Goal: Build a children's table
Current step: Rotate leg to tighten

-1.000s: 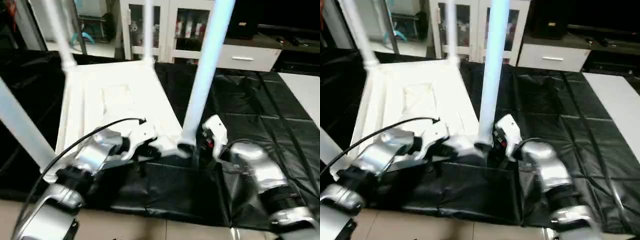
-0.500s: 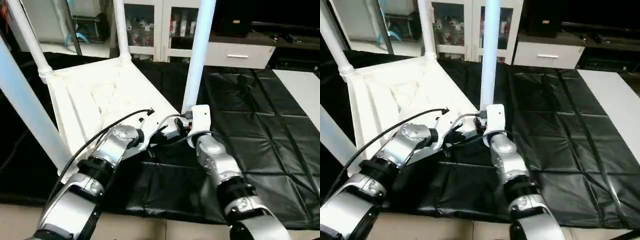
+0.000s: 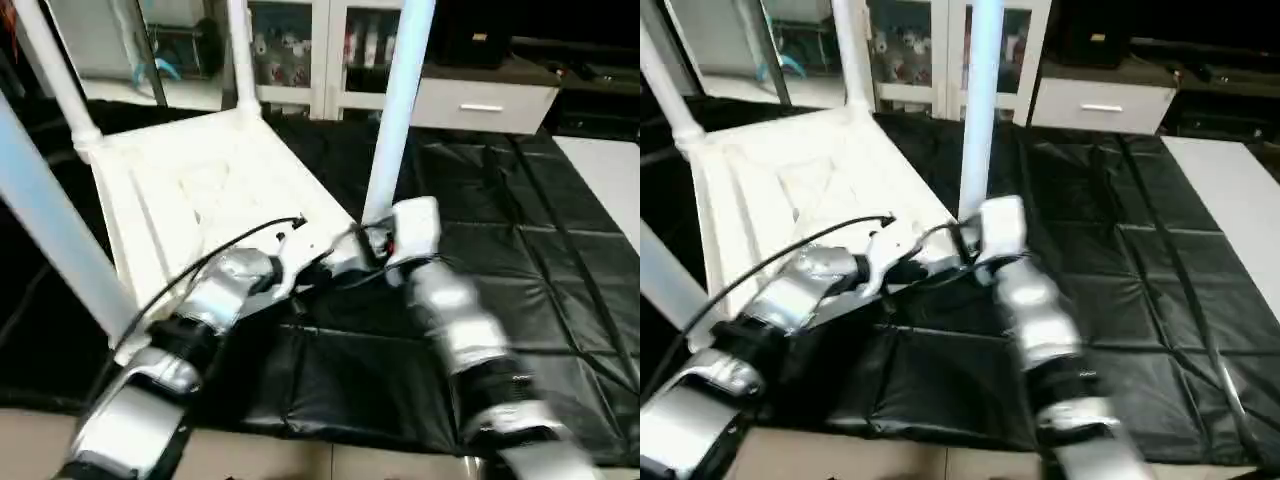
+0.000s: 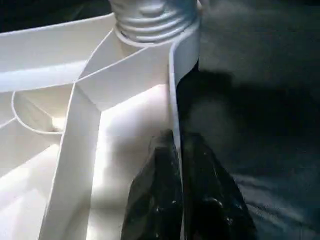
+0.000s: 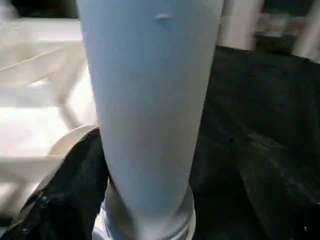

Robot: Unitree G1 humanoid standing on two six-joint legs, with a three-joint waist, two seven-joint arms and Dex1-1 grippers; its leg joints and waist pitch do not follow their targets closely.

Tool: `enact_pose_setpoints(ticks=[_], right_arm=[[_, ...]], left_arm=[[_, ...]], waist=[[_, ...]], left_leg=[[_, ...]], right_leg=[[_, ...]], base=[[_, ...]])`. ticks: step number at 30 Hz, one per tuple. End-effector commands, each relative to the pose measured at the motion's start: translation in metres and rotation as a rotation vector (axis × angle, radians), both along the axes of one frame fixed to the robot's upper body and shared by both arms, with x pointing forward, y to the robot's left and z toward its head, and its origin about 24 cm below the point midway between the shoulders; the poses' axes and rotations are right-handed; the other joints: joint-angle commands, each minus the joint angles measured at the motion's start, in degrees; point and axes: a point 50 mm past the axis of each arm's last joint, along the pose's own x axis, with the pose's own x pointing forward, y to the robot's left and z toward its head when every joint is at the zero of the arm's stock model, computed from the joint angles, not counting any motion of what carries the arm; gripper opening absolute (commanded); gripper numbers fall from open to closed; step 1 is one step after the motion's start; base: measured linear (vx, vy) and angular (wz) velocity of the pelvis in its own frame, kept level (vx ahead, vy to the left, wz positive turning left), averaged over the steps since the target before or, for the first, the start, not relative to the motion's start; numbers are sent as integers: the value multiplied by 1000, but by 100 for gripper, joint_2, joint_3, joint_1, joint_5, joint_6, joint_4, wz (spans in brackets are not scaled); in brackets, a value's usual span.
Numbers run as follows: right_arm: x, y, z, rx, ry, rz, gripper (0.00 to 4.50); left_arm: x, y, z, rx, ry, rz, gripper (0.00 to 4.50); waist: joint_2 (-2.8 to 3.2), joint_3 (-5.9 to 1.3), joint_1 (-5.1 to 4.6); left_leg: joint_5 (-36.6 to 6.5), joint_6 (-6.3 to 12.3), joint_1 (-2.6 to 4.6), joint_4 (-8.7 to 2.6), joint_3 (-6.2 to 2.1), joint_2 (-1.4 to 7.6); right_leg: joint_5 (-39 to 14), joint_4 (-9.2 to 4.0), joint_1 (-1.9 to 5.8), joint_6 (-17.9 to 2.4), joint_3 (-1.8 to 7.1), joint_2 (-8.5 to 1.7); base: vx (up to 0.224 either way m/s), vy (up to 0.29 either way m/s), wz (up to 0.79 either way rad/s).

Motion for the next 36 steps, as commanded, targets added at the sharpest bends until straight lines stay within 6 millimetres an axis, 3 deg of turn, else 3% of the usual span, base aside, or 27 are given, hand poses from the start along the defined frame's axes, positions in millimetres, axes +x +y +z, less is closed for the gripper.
enact_pose_setpoints(ticks=[1,3,7,8,10,14,19,20,27,31,36], right_arm=[[-3,-16,6,-16,2,79,423],[-14,-29,2,-118,41,277,439],[-33,-41,-4,-178,113,526,439],[-36,-42,-3,-180,123,564,439],[-39,-43,-2,-190,134,609,439],[-49,-44,1,-195,163,739,439],[-53,-40,-1,-204,180,795,439],[-53,-39,-2,-201,184,807,439],[-55,-34,-5,-203,213,865,439],[-55,-34,-8,-213,237,879,403],[-54,-34,-7,-218,239,887,358]], left_arm=[[-10,7,-6,-34,22,-87,0],[-22,13,-10,-22,83,-205,0],[-33,22,-15,1,178,-284,0],[-34,22,-14,-7,188,-297,0],[-37,21,-13,-3,205,-327,0],[-46,19,-10,-7,249,-409,0],[-49,14,-8,-21,266,-438,0],[-49,13,-8,-19,270,-444,0],[-51,12,-8,-6,268,-452,0],[-50,13,-8,-2,263,-437,0],[-50,13,-8,1,263,-436,0]], waist=[[-58,-346,62],[-42,-338,93],[-34,-334,154],[6,-342,186],[-61,-335,190],[-64,-329,216],[-46,-324,220],[-19,-323,232],[-38,-349,248],[-29,-346,249],[-60,-353,252]], left_leg=[[-1279,251,6,-384,28,57],[-1214,317,17,-372,39,82],[-1323,320,58,-372,53,99],[-1310,307,71,-365,49,106],[-1296,328,51,-372,64,97],[-1307,324,50,-369,66,116],[-1417,254,75,-372,71,119],[-1454,225,74,-375,65,117],[-1246,275,58,-349,64,107],[-1267,269,61,-350,63,105],[-1223,286,62,-342,65,106]], right_leg=[[-1208,-381,322,-1135,150,-204],[-880,-339,325,-1256,156,-195],[-856,-323,318,-1379,158,-190],[-806,-312,321,-1397,164,-200],[-768,-314,330,-1408,165,-193],[-948,-317,328,-1392,174,-218],[-1161,-342,290,-1380,171,-211],[-1183,-341,292,-1376,172,-212],[-800,-297,323,-1444,162,-206],[-845,-298,324,-1454,159,-203],[-865,-292,326,-1454,161,-211]], base=[[0,0,0],[0,0,0],[0,0,0],[0,0,0],[0,0,0],[0,0,0],[0,0,0],[0,0,0],[0,0,0],[0,0,0],[0,0,0]])
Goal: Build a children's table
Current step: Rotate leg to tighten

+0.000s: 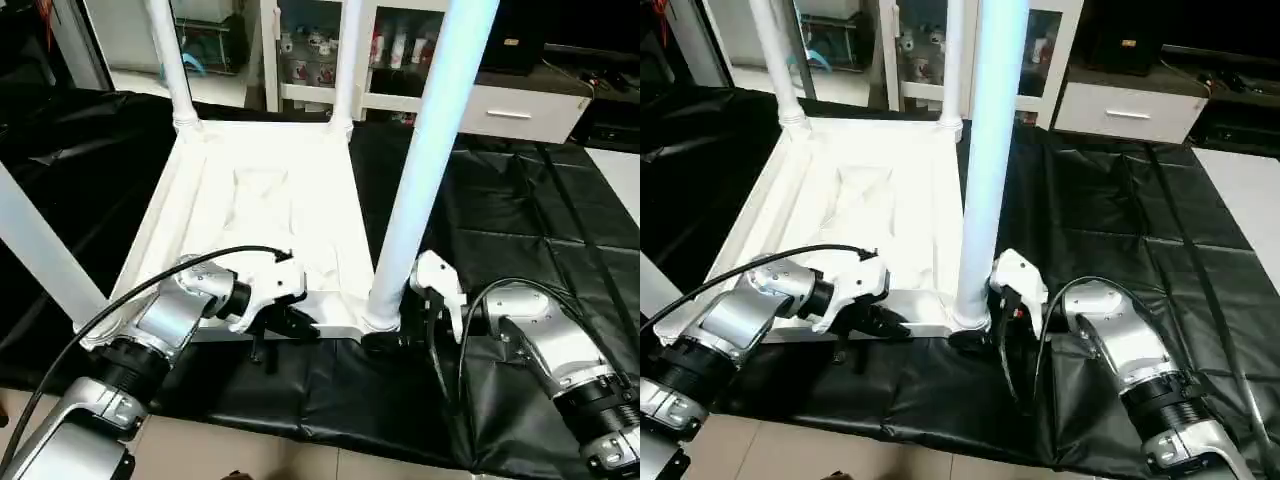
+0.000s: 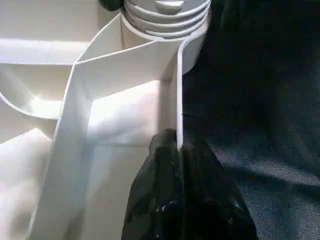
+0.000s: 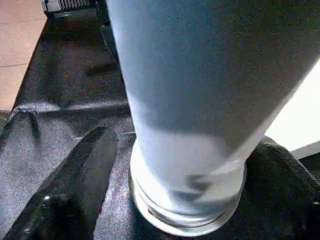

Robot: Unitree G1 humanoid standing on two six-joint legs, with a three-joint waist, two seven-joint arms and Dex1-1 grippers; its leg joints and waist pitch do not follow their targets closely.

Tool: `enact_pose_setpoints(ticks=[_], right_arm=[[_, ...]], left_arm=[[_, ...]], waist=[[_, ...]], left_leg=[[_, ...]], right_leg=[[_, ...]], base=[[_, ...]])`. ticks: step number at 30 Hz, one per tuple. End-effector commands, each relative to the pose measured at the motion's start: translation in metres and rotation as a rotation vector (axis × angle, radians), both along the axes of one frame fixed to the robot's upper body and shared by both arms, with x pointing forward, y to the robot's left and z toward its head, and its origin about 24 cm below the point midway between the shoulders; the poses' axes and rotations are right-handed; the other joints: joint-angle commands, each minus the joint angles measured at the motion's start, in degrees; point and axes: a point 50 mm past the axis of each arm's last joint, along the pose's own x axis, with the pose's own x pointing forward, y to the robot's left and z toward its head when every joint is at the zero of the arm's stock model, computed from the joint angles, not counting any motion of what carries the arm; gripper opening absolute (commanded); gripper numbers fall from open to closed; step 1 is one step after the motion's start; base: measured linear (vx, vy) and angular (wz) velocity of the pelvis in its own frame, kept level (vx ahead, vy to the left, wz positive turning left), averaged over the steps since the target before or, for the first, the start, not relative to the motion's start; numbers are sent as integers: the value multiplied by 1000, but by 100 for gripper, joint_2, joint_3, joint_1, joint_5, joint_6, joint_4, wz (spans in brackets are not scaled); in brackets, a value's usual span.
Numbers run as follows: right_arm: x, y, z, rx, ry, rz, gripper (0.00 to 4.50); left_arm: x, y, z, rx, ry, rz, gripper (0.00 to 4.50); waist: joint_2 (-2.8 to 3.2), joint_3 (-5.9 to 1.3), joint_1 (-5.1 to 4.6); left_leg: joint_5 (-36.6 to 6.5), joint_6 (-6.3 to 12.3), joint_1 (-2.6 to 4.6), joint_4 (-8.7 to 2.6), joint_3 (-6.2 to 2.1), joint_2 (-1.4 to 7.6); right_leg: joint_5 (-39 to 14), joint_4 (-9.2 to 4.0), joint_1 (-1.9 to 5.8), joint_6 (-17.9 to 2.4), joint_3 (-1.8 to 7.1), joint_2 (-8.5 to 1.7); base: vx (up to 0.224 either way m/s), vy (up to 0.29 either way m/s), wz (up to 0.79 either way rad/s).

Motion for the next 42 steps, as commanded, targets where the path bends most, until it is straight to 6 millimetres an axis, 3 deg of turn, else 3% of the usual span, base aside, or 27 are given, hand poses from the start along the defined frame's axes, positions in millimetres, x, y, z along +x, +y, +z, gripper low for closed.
enact_pose_setpoints(ticks=[1,4,6,10,20,22,24,26,27,28,32,33,35,36,38,39,42], right_arm=[[1,0,1,-16,6,15,341],[3,0,1,-16,6,17,325],[3,1,2,-15,8,22,308],[4,1,2,-21,18,38,276],[3,-1,-4,-28,39,29,272],[7,0,-6,-23,19,-32,272],[17,1,-11,-30,-10,-161,270],[24,2,-14,-32,-22,-253,270],[26,3,-16,-28,-24,-288,270],[33,10,-19,-14,-39,-397,269],[42,23,-23,4,-44,-535,269],[48,30,-25,8,-51,-641,269],[53,38,-29,5,-55,-764,269],[55,41,-30,0,-54,-807,269],[57,46,-33,-5,-59,-894,269],[58,64,-37,-24,-65,-1020,269],[56,90,-37,-34,-83,-1070,269]], left_arm=[[-8,-8,-8,15,42,-53,0],[-10,-7,-10,14,45,-48,0],[-10,-6,-11,14,48,-42,0],[-10,-6,-11,15,51,-39,0],[-10,-7,-13,25,50,-24,0],[-6,-8,-13,32,33,18,0],[2,-8,-12,22,-6,95,0],[8,-8,-12,9,-29,157,0],[11,-8,-11,7,-39,180,0],[21,-8,-9,14,-82,269,0],[34,-11,-6,3,-125,392,0],[39,-14,-4,-1,-139,437,0],[45,-19,-2,-4,-161,495,0],[47,-20,-1,-4,-170,517,0],[49,-23,-1,-8,-177,551,0],[54,-27,0,-6,-202,616,0],[57,-28,-2,16,-235,660,0]], waist=[[-33,-349,0],[-46,-353,4],[-21,-351,6],[-47,-354,7],[-24,-355,-1],[-26,-347,-1],[-41,-288,-51],[-42,-269,-83],[-64,-263,-123],[-57,-266,-139],[-47,-269,-272],[-76,-270,-289],[-77,-270,-311],[-74,-290,-341],[-38,-306,-344],[-41,-310,-355],[-9,-307,-361]], left_leg=[[-1203,288,56,-375,13,100],[-1163,303,58,-371,15,102],[-1174,303,60,-370,14,102],[-1186,304,59,-367,16,99],[-1218,281,61,-361,14,97],[-1258,268,61,-364,13,94],[-1777,112,66,-408,-1,81],[-2139,-43,115,-410,-29,64],[-2236,-102,78,-447,-78,54],[-2270,-123,68,-448,-87,51],[-2495,-167,103,-434,-143,12],[-2481,-149,91,-435,-139,9],[-2434,-148,91,-427,-144,3],[-2323,-166,33,-448,-162,-3],[-2219,-142,56,-456,-139,26],[-2227,-125,48,-455,-129,29],[-2307,-181,86,-462,-109,19]], right_leg=[[-815,-295,306,-1474,139,-193],[-766,-288,307,-1475,139,-193],[-766,-289,307,-1480,139,-193],[-770,-286,312,-1482,137,-188],[-792,-284,308,-1495,136,-185],[-852,-292,302,-1500,134,-189],[-1763,-388,266,-1287,131,-199],[-2532,-470,227,-1040,123,-218],[-2832,-485,264,-872,95,-223],[-2936,-494,260,-795,88,-222],[-3406,-590,201,-588,23,-220],[-3450,-605,210,-559,18,-217],[-3490,-610,173,-567,20,-233],[-3384,-584,238,-550,6,-229],[-2824,-559,198,-734,29,-217],[-2704,-549,184,-801,41,-223],[-2375,-530,159,-885,53,-197]], base=[[0,0,0],[0,0,0],[0,0,0],[0,0,0],[0,0,0],[0,0,0],[-27,-3,-1],[-27,-4,-2],[-52,0,-9],[-52,0,-9],[-40,1,-6],[0,0,0],[0,0,0],[0,0,0],[0,0,0],[0,0,0],[0,0,0]])
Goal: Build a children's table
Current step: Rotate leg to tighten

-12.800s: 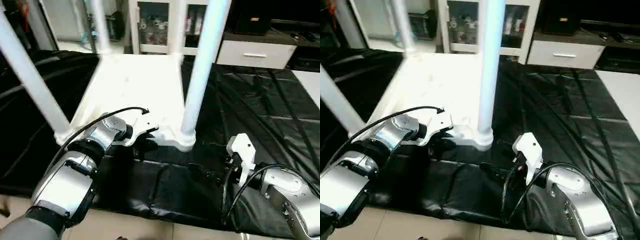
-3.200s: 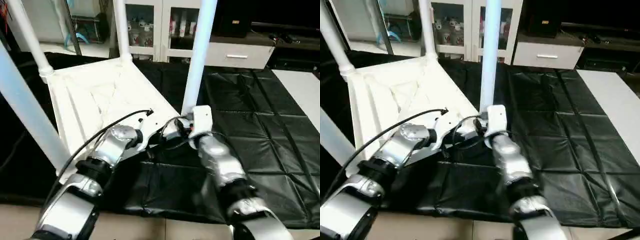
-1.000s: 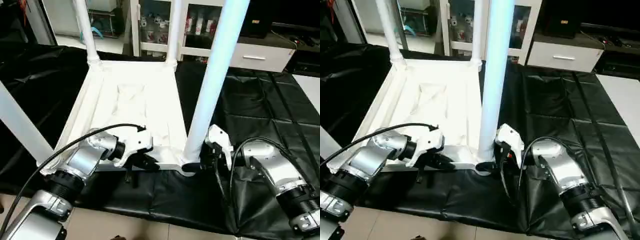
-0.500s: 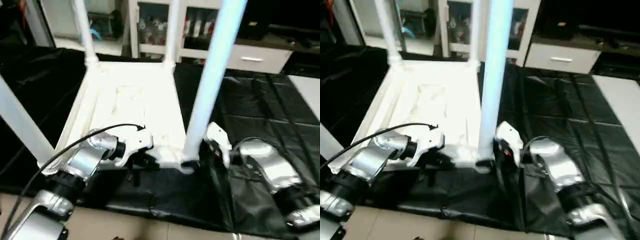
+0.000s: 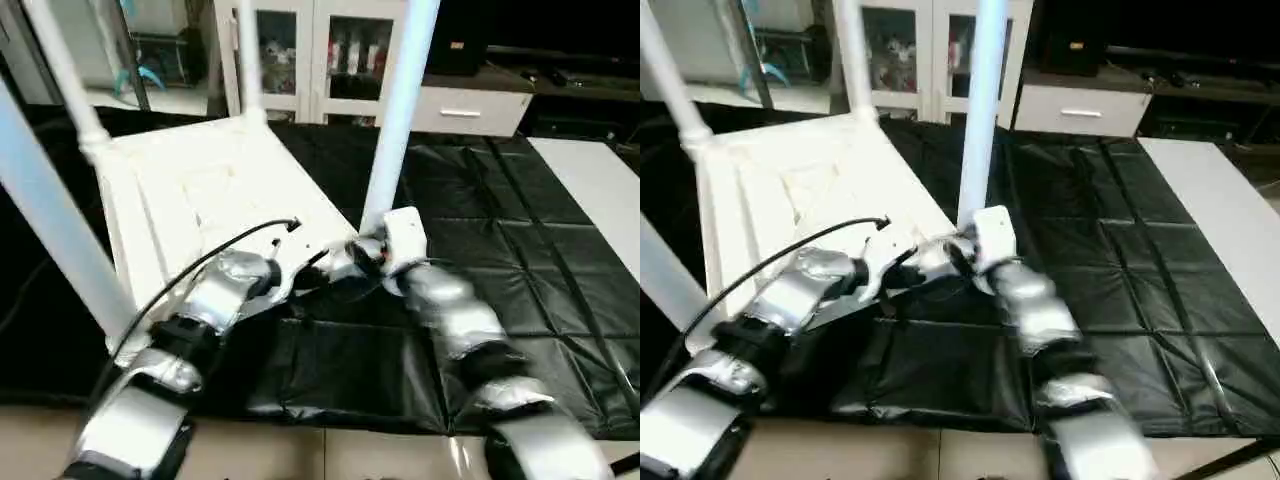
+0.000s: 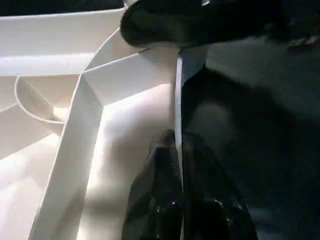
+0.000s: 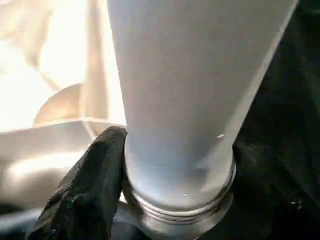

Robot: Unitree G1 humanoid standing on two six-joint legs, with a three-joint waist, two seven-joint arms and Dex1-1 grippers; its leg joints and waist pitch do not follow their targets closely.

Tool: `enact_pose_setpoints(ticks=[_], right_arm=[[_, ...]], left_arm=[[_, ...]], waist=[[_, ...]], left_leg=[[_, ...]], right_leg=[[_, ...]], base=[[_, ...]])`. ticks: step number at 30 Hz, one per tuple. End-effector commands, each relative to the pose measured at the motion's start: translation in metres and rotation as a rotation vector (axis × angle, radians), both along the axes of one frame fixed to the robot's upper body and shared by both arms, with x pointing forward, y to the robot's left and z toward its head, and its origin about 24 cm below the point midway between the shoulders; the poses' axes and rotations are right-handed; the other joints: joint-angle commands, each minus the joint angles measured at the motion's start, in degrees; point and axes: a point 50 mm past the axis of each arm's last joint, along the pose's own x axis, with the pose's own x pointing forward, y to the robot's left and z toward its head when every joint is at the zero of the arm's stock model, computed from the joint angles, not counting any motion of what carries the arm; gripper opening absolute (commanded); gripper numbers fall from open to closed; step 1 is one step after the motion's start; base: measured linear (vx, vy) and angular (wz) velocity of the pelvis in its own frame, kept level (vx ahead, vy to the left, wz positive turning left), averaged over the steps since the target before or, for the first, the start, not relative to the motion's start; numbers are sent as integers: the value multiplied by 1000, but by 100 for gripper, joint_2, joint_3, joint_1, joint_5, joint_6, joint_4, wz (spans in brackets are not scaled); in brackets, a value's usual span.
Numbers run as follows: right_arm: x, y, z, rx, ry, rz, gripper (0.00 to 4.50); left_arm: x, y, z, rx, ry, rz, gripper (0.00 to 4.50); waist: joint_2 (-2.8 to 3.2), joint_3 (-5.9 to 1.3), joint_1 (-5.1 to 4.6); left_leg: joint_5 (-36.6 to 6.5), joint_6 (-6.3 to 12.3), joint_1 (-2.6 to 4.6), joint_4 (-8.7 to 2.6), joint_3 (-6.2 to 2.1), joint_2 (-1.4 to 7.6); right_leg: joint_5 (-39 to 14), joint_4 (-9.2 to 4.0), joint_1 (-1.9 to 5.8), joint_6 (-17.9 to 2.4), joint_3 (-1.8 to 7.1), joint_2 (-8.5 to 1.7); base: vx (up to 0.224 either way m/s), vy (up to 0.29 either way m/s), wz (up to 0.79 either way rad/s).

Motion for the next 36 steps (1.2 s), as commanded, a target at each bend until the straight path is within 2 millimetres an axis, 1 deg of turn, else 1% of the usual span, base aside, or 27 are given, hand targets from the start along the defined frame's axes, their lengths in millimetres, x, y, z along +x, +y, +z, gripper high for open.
enact_pose_setpoints(ticks=[1,2,4,5,6,8,9,11,12,14,16,17,18,19,20,21,22,24,25,26,27,28,29,31,32,33,36], right_arm=[[-9,19,-14,-71,50,4,269],[-9,24,-14,-64,46,7,269],[-9,35,-10,-5,27,7,269],[-9,38,-8,7,21,16,269],[-9,41,-6,26,13,30,269],[-4,39,5,107,-48,50,269],[-3,37,6,111,-57,45,304],[2,23,12,89,-99,41,339],[2,19,13,83,-107,44,339],[2,-1,15,55,-122,84,356],[1,-6,14,47,-123,102,381],[-2,-16,14,48,-114,160,387],[-2,-17,14,48,-113,168,393],[-9,-32,16,44,-110,280,401],[-11,-37,18,33,-113,315,401],[-16,-46,20,18,-105,386,424],[-19,-52,22,10,-97,428,424],[-23,-56,23,11,-85,477,436],[-24,-57,23,11,-83,480,436],[-30,-62,24,-20,-69,581,436],[-39,-68,25,-45,-47,691,436],[-45,-71,25,-61,-27,767,436],[-49,-73,25,-61,-10,821,436],[-58,-74,27,-69,27,934,436],[-59,-75,27,-70,36,946,436],[-63,-75,25,-86,68,994,436],[-67,-75,24,-110,93,1047,436]], left_arm=[[9,5,5,16,-77,112,0],[9,5,4,25,-81,115,0],[10,5,4,26,-84,120,0],[10,5,4,24,-85,121,0],[10,6,5,22,-87,122,0],[10,13,6,24,-100,120,0],[9,14,6,26,-103,119,0],[7,18,7,32,-102,88,0],[6,19,7,32,-101,81,0],[2,22,7,28,-88,34,0],[0,23,7,27,-87,17,0],[-3,25,6,22,-63,-9,0],[-3,25,6,22,-59,-12,0],[-10,28,7,14,-27,-99,0],[-13,30,7,8,-12,-126,0],[-21,31,7,-18,22,-221,0],[-27,31,6,-37,44,-286,0],[-32,33,5,-45,79,-324,0],[-33,33,5,-46,81,-326,0],[-36,35,2,-31,99,-360,0],[-39,36,0,-16,114,-398,0],[-41,37,-2,-6,122,-426,0],[-43,37,-2,-10,139,-444,0],[-47,36,-1,-33,189,-484,0],[-48,36,-1,-38,197,-490,0],[-52,35,-1,-49,228,-520,0],[-55,34,-1,-53,245,-537,0]], waist=[[14,-308,11],[-3,-318,28],[5,-318,43],[7,-323,46],[-18,-329,62],[-12,-330,71],[-13,-333,71],[44,-335,77],[24,-340,67],[36,-358,58],[37,-366,80],[15,-391,95],[21,-394,115],[-15,-384,118],[-9,-389,148],[-1,-384,151],[-5,-375,174],[0,-368,202],[11,-365,202],[87,-358,209],[15,-352,217],[17,-345,278],[-22,-328,297],[-19,-319,338],[-39,-312,328],[-66,-308,328],[-49,-316,334]], left_leg=[[-2323,-170,63,-494,-22,30],[-2303,-126,59,-490,-11,23],[-2224,-74,59,-487,2,31],[-2184,-65,55,-489,6,33],[-2075,-29,44,-489,13,36],[-1988,26,39,-487,26,39],[-1930,36,35,-485,31,39],[-1856,41,43,-485,37,40],[-1813,66,6,-487,32,44],[-1508,55,-68,-486,17,41],[-1434,87,-20,-468,32,60],[-1210,158,-2,-433,56,50],[-1093,199,-8,-424,57,55],[-976,303,-30,-424,63,50],[-923,347,-28,-415,57,56],[-904,427,-20,-411,65,69],[-932,460,1,-409,75,69],[-1009,474,15,-413,85,90],[-1071,414,25,-425,82,95],[-1142,349,41,-425,83,91],[-1241,288,58,-427,93,104],[-1352,306,73,-426,95,109],[-1438,308,54,-441,105,109],[-1583,275,68,-451,99,115],[-1608,261,58,-458,95,116],[-1696,206,54,-472,82,125],[-1617,176,58,-466,74,130]], right_leg=[[-2340,-447,180,-866,108,-189],[-2289,-437,195,-858,113,-193],[-2149,-433,194,-881,130,-202],[-2083,-424,201,-897,134,-203],[-1959,-402,220,-928,135,-203],[-1875,-401,234,-957,140,-208],[-1818,-394,238,-969,144,-206],[-1692,-384,240,-1017,148,-195],[-1623,-371,276,-1037,141,-193],[-1465,-333,338,-983,126,-194],[-1281,-333,303,-1048,131,-193],[-813,-283,325,-1239,135,-171],[-610,-255,335,-1291,136,-176],[-430,-238,354,-1367,128,-166],[-351,-223,374,-1384,125,-176],[-270,-218,355,-1440,134,-184],[-374,-231,349,-1464,133,-176],[-456,-234,330,-1478,146,-180],[-550,-238,313,-1495,146,-184],[-621,-243,293,-1502,149,-182],[-705,-268,298,-1458,148,-169],[-796,-273,307,-1416,149,-168],[-953,-284,306,-1351,161,-181],[-1327,-317,294,-1246,169,-204],[-1412,-317,297,-1230,169,-205],[-1728,-344,293,-1153,163,-220],[-1694,-336,275,-1155,171,-225]], base=[[0,0,0],[0,0,0],[0,0,0],[0,0,0],[0,0,0],[0,0,0],[0,0,0],[0,0,0],[0,0,0],[0,0,0],[0,0,0],[54,-2,2],[0,0,0],[0,0,0],[0,0,0],[0,0,0],[0,0,0],[0,0,0],[0,0,0],[0,0,0],[0,0,0],[0,0,0],[0,0,0],[0,0,0],[0,0,0],[0,0,0],[0,0,0]])
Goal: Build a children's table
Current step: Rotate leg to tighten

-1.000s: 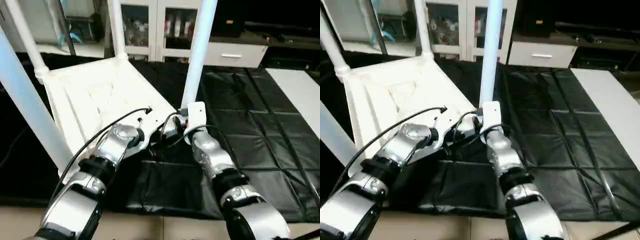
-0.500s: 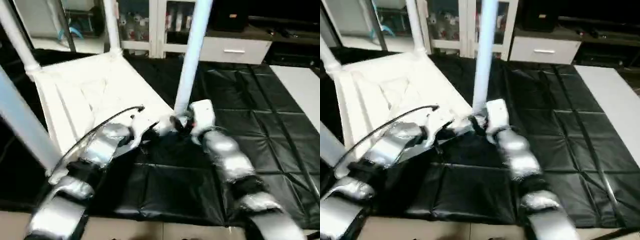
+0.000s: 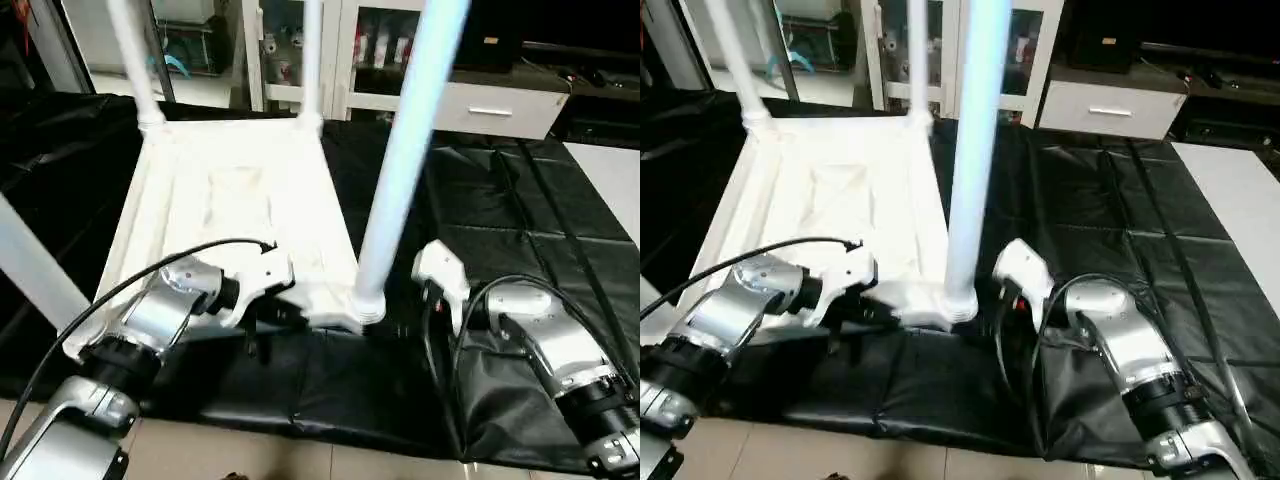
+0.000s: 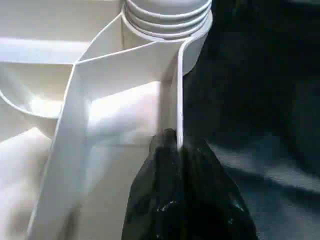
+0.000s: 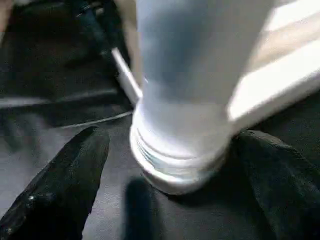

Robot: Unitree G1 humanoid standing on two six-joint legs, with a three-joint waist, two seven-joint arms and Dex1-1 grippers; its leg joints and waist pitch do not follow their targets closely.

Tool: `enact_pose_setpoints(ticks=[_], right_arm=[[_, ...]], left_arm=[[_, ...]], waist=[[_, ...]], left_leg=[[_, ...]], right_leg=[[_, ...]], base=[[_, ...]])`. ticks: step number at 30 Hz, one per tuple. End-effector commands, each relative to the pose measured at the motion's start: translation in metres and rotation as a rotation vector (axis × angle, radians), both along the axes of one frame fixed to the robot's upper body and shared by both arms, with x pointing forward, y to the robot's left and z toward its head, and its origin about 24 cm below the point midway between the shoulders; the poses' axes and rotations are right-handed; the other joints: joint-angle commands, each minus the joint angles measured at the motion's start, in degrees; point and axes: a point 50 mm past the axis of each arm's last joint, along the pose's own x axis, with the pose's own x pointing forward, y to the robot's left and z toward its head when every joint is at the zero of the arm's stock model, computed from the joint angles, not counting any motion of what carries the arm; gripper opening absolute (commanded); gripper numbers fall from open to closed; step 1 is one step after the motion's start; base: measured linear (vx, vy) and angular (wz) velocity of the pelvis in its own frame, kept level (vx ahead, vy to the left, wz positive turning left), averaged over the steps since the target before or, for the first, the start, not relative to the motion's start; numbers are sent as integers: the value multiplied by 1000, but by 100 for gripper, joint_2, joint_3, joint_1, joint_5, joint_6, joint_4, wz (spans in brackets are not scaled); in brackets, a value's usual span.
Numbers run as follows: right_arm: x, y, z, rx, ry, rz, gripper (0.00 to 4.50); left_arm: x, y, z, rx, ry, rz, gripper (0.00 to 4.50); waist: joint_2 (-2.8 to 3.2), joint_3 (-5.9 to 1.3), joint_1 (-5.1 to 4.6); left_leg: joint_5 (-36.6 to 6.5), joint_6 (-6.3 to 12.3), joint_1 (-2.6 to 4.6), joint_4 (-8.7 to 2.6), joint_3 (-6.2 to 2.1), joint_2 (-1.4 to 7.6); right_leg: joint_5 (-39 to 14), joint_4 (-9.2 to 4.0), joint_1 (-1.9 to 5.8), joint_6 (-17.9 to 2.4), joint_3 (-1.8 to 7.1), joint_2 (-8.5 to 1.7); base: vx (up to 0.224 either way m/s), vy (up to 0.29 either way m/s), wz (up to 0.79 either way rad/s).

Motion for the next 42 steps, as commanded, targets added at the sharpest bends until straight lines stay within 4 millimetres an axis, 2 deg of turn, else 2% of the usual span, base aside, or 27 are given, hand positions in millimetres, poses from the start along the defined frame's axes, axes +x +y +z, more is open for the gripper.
enact_pose_setpoints(ticks=[1,2,3,5,12,13,15,16,19,20,24,26,27,29,30,35,40,41,42], right_arm=[[-2,2,2,-29,-13,45,436],[-2,2,2,-37,-16,50,436],[-1,3,4,-31,-23,55,436],[2,4,6,-19,-37,58,436],[7,10,5,-26,-25,99,436],[7,10,5,-23,-22,101,436],[8,10,5,-21,-16,108,436],[8,9,6,-20,-13,114,419],[9,8,5,-15,-7,113,406],[9,8,5,-10,-5,109,391],[10,11,3,11,6,109,372],[10,12,2,20,14,111,348],[11,12,1,26,21,109,341],[11,12,0,30,25,109,326],[11,11,0,32,26,108,305],[11,13,-2,49,31,107,277],[9,13,-4,64,43,100,272],[9,13,-5,68,47,94,272],[8,12,-6,77,50,77,272]], left_arm=[[-10,-10,-8,-3,66,-72,0],[-10,-11,-8,-3,65,-75,0],[-10,-12,-8,-5,67,-81,0],[-11,-14,-8,-5,68,-95,0],[-16,-15,-10,-2,73,-95,0],[-16,-15,-10,1,75,-95,0],[-16,-15,-11,5,78,-97,0],[-16,-16,-11,7,78,-99,0],[-16,-16,-10,8,77,-101,0],[-16,-16,-10,7,76,-98,0],[-17,-15,-10,6,73,-91,0],[-17,-14,-10,6,74,-87,0],[-16,-14,-11,8,75,-85,0],[-16,-15,-11,8,76,-85,0],[-16,-15,-10,8,76,-86,0],[-18,-14,-11,13,80,-90,0],[-19,-13,-13,11,91,-86,0],[-20,-13,-13,12,94,-83,0],[-20,-13,-14,12,100,-79,0]], waist=[[-26,-322,8],[-33,-321,9],[-85,-325,15],[-89,-327,27],[-105,-345,12],[-85,-343,6],[-83,-347,10],[-112,-347,10],[-102,-344,13],[-137,-347,11],[-135,-349,16],[-135,-347,11],[-113,-350,17],[-125,-355,17],[-123,-358,19],[-115,-361,21],[-115,-360,17],[-85,-358,18],[-85,-356,9]], left_leg=[[-1611,179,67,-418,25,117],[-1630,179,79,-412,34,114],[-1598,192,75,-407,40,113],[-1474,210,38,-414,25,109],[-1368,241,30,-393,26,99],[-1357,245,31,-392,29,96],[-1323,254,32,-388,29,97],[-1298,267,31,-386,33,96],[-1334,262,33,-386,30,98],[-1305,268,27,-384,32,98],[-1292,269,31,-383,29,101],[-1316,254,32,-385,28,97],[-1310,245,34,-386,26,96],[-1292,252,32,-381,27,93],[-1280,256,28,-379,26,93],[-1244,263,33,-373,29,95],[-1236,266,34,-372,30,94],[-1251,258,39,-372,29,93],[-1335,228,40,-373,31,92]], right_leg=[[-1706,-346,253,-1162,168,-213],[-1689,-349,242,-1173,170,-202],[-1650,-338,252,-1194,170,-202],[-1637,-317,277,-1152,169,-214],[-1491,-290,284,-1177,163,-210],[-1447,-294,284,-1188,165,-203],[-1364,-283,292,-1211,166,-202],[-1331,-282,293,-1224,163,-197],[-1418,-283,293,-1231,161,-204],[-1400,-281,299,-1219,161,-203],[-1421,-275,289,-1226,161,-212],[-1434,-278,290,-1221,160,-205],[-1387,-277,294,-1230,160,-207],[-1340,-268,300,-1256,158,-207],[-1318,-260,303,-1271,156,-207],[-1224,-252,304,-1306,157,-202],[-1219,-250,307,-1309,157,-198],[-1224,-250,301,-1313,159,-197],[-1245,-261,302,-1313,159,-192]], base=[[0,0,0],[0,0,0],[0,0,0],[0,0,0],[0,0,0],[0,0,0],[0,0,0],[0,0,0],[0,0,0],[0,0,0],[0,0,0],[0,0,0],[0,0,0],[0,0,0],[0,0,0],[0,0,0],[0,0,0],[0,0,0],[0,0,0]])
